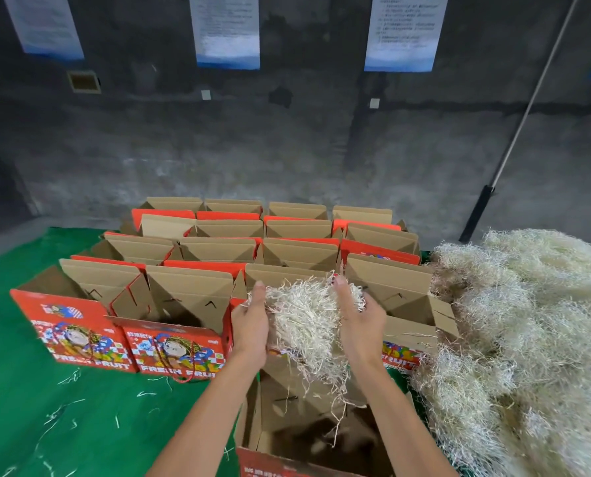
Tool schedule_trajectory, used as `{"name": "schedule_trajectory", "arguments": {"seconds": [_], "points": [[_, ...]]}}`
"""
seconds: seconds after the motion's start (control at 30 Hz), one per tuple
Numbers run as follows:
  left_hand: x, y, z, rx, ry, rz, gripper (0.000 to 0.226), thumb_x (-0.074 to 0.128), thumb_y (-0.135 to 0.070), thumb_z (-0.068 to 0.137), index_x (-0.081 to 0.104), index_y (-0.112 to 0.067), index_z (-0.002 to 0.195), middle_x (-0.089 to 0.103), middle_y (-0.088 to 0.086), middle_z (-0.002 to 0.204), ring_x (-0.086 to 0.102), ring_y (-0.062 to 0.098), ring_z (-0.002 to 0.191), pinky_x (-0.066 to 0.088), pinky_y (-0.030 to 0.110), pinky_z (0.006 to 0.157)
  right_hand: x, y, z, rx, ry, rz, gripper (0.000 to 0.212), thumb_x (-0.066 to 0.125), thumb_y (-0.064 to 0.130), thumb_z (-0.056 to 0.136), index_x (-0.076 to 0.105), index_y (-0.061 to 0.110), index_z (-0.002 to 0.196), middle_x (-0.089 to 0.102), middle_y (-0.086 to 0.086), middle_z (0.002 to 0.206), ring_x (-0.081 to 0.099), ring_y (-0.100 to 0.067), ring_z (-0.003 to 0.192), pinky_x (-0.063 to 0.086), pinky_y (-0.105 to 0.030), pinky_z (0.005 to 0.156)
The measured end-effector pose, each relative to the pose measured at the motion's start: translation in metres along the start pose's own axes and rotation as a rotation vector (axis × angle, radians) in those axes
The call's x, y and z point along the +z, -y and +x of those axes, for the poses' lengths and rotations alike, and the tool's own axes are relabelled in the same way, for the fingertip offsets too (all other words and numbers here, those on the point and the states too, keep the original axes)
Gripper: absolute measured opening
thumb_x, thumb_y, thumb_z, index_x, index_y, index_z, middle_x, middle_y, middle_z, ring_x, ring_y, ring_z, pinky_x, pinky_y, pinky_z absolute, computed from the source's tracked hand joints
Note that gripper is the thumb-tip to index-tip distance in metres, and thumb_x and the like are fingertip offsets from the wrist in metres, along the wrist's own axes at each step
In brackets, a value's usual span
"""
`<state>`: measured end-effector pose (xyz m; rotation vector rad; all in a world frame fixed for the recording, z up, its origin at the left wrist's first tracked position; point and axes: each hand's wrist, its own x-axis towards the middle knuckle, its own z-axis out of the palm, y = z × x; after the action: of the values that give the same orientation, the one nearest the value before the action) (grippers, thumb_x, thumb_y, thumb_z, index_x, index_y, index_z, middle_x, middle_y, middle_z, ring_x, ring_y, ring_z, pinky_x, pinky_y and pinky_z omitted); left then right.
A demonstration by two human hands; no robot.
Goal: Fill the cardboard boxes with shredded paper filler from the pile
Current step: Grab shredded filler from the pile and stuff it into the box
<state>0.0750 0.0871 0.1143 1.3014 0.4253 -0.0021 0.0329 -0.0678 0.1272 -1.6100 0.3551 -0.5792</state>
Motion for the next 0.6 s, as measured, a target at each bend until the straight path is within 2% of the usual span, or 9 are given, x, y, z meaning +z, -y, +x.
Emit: {"name": "schedule_trajectory", "arguments": {"seconds": [0.1, 0.13, 0.17, 0.2, 0.23, 0.3, 0.37, 0.43, 0.6], "points": [[-0.008, -0.004, 0.011, -0.024, -0.056, -0.020, 0.049, 0.059, -0.069, 0.085, 0.039, -0.025, 0.094, 0.044, -0.002, 0.072, 0.043, 0.015, 0.065, 0.037, 0.037, 0.073, -0.007, -0.003, 0.006, 0.047, 0.001, 0.058, 0.103, 0.062, 0.075, 0.079, 0.038, 0.000, 0.146, 0.069, -0.018, 0.106, 0.035, 0.006, 0.106, 0.046, -0.007, 0.085], [-0.012, -0.006, 0.014, -0.044, -0.070, -0.044, 0.049, 0.060, -0.068, 0.085, 0.037, -0.026, 0.097, 0.043, -0.002, 0.072, 0.042, 0.015, 0.065, 0.037, 0.036, 0.073, -0.010, -0.003, 0.010, 0.056, -0.002, 0.066, 0.099, 0.062, 0.071, 0.081, 0.038, -0.001, 0.145, 0.043, 0.000, 0.111, 0.061, 0.008, 0.090, 0.051, -0.007, 0.074], [-0.016, -0.009, 0.017, -0.060, -0.081, -0.068, 0.049, 0.061, -0.067, 0.085, 0.038, -0.026, 0.098, 0.040, -0.002, 0.069, 0.040, 0.015, 0.063, 0.035, 0.034, 0.065, -0.013, -0.003, 0.015, 0.084, -0.009, 0.056, 0.092, 0.062, 0.069, 0.083, 0.044, -0.002, 0.139, 0.036, 0.004, 0.062, 0.046, -0.006, 0.048, 0.056, -0.019, 0.075], [-0.021, -0.012, 0.019, -0.073, -0.089, -0.082, 0.050, 0.063, -0.066, 0.084, 0.041, -0.024, 0.102, 0.037, -0.002, 0.065, 0.038, 0.015, 0.062, 0.029, 0.033, 0.056, -0.017, -0.002, 0.018, 0.101, -0.006, 0.057, 0.084, 0.062, 0.067, 0.082, 0.051, -0.001, 0.130, 0.037, -0.008, 0.057, 0.031, -0.018, 0.056, 0.057, -0.035, 0.085], [-0.024, -0.014, 0.021, -0.085, -0.096, -0.090, 0.055, 0.064, -0.065, 0.084, 0.043, -0.023, 0.113, 0.036, 0.000, 0.064, 0.038, 0.016, 0.063, 0.024, 0.033, 0.051, -0.019, 0.000, 0.021, 0.097, -0.011, 0.080, 0.087, 0.063, 0.067, 0.080, 0.048, -0.004, 0.126, 0.052, -0.022, 0.063, 0.047, -0.033, 0.058, 0.052, -0.045, 0.093], [-0.028, -0.014, 0.023, -0.112, -0.106, -0.093, 0.069, 0.065, -0.064, 0.084, 0.039, -0.023, 0.132, 0.037, 0.002, 0.065, 0.039, 0.018, 0.067, 0.033, 0.038, 0.054, -0.024, 0.005, 0.023, 0.114, -0.038, 0.138, 0.103, 0.067, 0.067, 0.075, 0.038, -0.009, 0.138, 0.069, -0.019, 0.107, 0.059, -0.027, 0.089, 0.045, -0.043, 0.106], [-0.028, -0.011, 0.025, -0.124, -0.113, -0.102, 0.070, 0.065, -0.063, 0.085, 0.038, -0.021, 0.134, 0.035, 0.002, 0.065, 0.041, 0.019, 0.068, 0.043, 0.056, 0.092, -0.025, 0.005, 0.024, 0.131, -0.086, 0.162, 0.102, 0.070, 0.063, 0.076, 0.035, -0.006, 0.143, 0.053, -0.018, 0.141, 0.051, -0.030, 0.129, 0.036, -0.040, 0.113], [-0.031, -0.010, 0.028, -0.129, -0.121, -0.124, 0.066, 0.065, -0.060, 0.086, 0.041, -0.018, 0.130, 0.034, 0.000, 0.063, 0.041, 0.018, 0.067, 0.027, 0.057, 0.111, -0.027, 0.003, 0.028, 0.152, -0.123, 0.183, 0.099, 0.072, 0.064, 0.073, 0.041, -0.006, 0.137, 0.059, -0.020, 0.130, 0.053, -0.036, 0.126, 0.038, -0.036, 0.107], [-0.042, -0.009, 0.039, -0.088, -0.127, -0.100, 0.032, 0.059, -0.054, 0.092, 0.046, -0.027, 0.104, 0.040, -0.005, 0.077, 0.043, 0.016, 0.068, 0.032, 0.055, 0.112, -0.037, 0.006, 0.035, 0.189, -0.161, 0.262, 0.109, 0.077, 0.062, 0.072, 0.030, 0.004, 0.151, 0.051, -0.010, 0.144, 0.046, -0.021, 0.129, 0.030, -0.043, 0.114]]}}
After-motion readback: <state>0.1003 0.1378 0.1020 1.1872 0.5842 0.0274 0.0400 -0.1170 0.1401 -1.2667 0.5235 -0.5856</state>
